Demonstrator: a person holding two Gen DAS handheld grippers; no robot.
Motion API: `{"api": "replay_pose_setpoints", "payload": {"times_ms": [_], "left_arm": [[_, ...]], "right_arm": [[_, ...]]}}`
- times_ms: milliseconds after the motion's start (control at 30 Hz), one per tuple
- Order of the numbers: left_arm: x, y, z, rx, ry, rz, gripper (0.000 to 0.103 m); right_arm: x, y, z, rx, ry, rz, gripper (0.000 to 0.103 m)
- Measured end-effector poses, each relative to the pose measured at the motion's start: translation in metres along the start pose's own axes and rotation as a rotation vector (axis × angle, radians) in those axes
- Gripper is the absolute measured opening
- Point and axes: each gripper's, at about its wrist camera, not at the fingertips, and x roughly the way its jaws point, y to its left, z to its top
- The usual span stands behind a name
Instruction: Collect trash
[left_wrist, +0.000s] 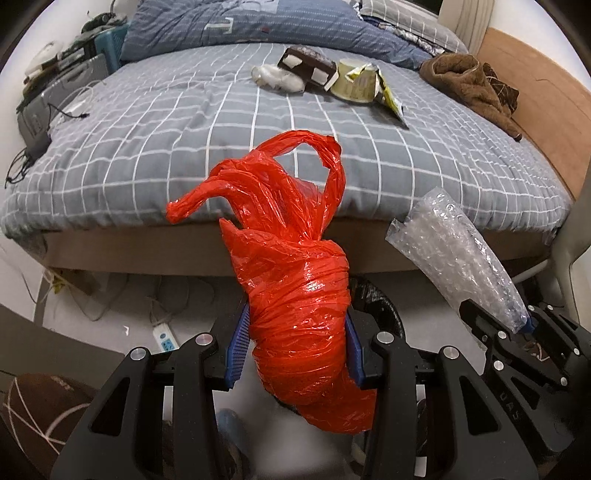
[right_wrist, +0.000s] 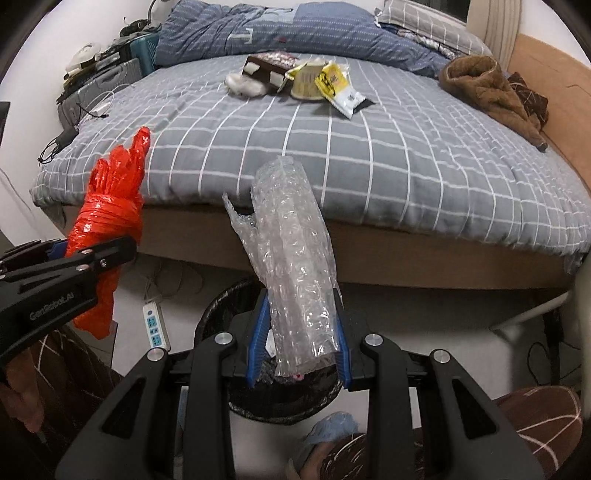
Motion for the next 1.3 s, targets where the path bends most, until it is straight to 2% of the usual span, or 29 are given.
{"api": "replay_pose_setpoints", "payload": {"times_ms": [400, 533, 733, 1000, 1100, 1167, 1233, 1300], "left_arm": [[0.045, 0.007, -0.02, 0.001, 0.102, 0.014, 0.043], [0.064, 0.019, -0.014, -0.021, 0.119, 0.018, 0.043], [0.081, 0.045, -0.013, -0.066, 0.137, 0.047, 0.042], [0.086, 0.066, -0.021, -0.104, 0.157, 0.074, 0.042], [0.087, 0.063, -0.023, -0.095, 0.162, 0.073, 0.042], [0.09, 0.062, -0.022, -0.09, 0.165, 0.069, 0.042], [0.092, 0.059, -0.022, -0.084, 0.165, 0.062, 0.042], [0.093, 0.056, -0.022, -0.078, 0.162, 0.055, 0.042]], "right_arm": [[0.056, -0.004, -0.025, -0.001, 0.148, 0.025, 0.03], [0.077, 0.002, -0.027, 0.003, 0.196, 0.045, 0.03], [0.104, 0.017, -0.025, -0.008, 0.245, 0.058, 0.03], [0.118, 0.038, -0.021, -0.029, 0.272, 0.086, 0.03], [0.119, 0.04, -0.019, -0.035, 0.262, 0.081, 0.033], [0.117, 0.037, -0.018, -0.032, 0.247, 0.07, 0.051], [0.115, 0.033, -0.018, -0.019, 0.22, 0.055, 0.061], [0.11, 0.027, -0.016, -0.012, 0.207, 0.045, 0.065]]}}
